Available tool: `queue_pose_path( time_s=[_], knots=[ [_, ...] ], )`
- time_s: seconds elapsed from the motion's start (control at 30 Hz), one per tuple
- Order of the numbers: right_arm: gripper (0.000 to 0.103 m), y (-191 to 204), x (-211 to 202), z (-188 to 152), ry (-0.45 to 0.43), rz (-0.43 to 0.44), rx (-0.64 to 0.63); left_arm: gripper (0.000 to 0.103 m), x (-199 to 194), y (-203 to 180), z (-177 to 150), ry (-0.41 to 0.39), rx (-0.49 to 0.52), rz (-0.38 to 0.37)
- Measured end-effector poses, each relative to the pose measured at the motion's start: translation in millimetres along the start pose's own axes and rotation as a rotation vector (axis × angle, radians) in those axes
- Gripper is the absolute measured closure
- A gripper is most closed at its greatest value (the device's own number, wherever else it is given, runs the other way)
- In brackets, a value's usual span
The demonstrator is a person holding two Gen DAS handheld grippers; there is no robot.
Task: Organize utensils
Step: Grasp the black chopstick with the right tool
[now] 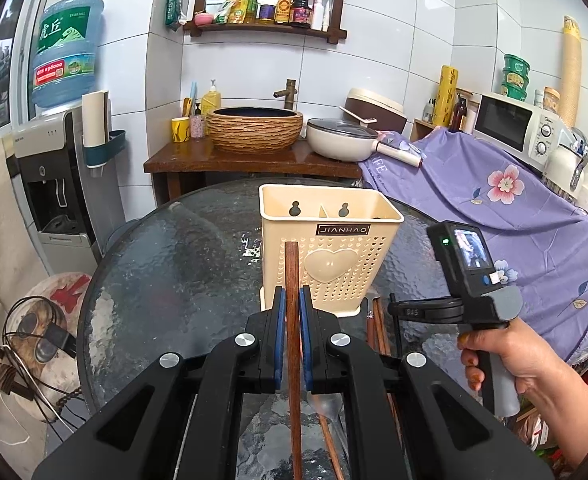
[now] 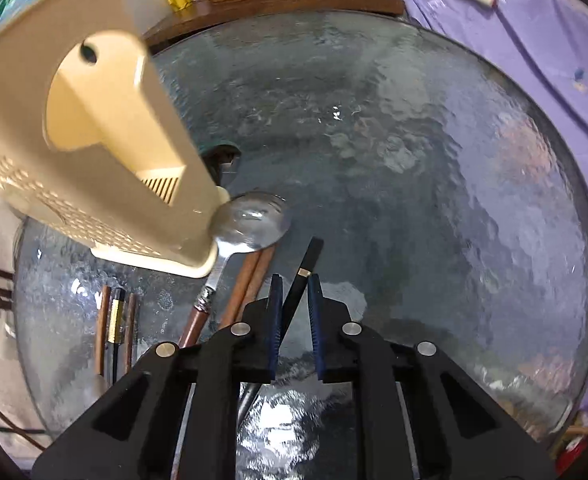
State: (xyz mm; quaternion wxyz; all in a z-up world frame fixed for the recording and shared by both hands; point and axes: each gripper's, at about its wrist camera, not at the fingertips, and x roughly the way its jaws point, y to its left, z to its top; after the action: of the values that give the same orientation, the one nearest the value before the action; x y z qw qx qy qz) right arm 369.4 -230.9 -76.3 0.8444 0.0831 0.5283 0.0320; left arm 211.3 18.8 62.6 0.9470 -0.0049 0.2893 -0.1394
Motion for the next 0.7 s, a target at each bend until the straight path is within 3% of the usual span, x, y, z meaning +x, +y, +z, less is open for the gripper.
queue_pose_path(
  time_s=[0.37, 0.57, 0.7],
  knots=[
    [0.094, 22, 10, 4, -0.013, -0.114, -0.113, 0.096, 5, 5, 1, 0.008, -0.005, 0.003],
    [0.095, 8, 1, -3, -0.063, -0.055, -0.059, 0.096, 3, 8, -1, 0.004, -0.008, 0.005],
    [0.095, -1, -27, -11, -0.167, -0.002, -0.061, 0.096, -3, 9, 1, -0.016, -0.013, 0.003]
  ],
)
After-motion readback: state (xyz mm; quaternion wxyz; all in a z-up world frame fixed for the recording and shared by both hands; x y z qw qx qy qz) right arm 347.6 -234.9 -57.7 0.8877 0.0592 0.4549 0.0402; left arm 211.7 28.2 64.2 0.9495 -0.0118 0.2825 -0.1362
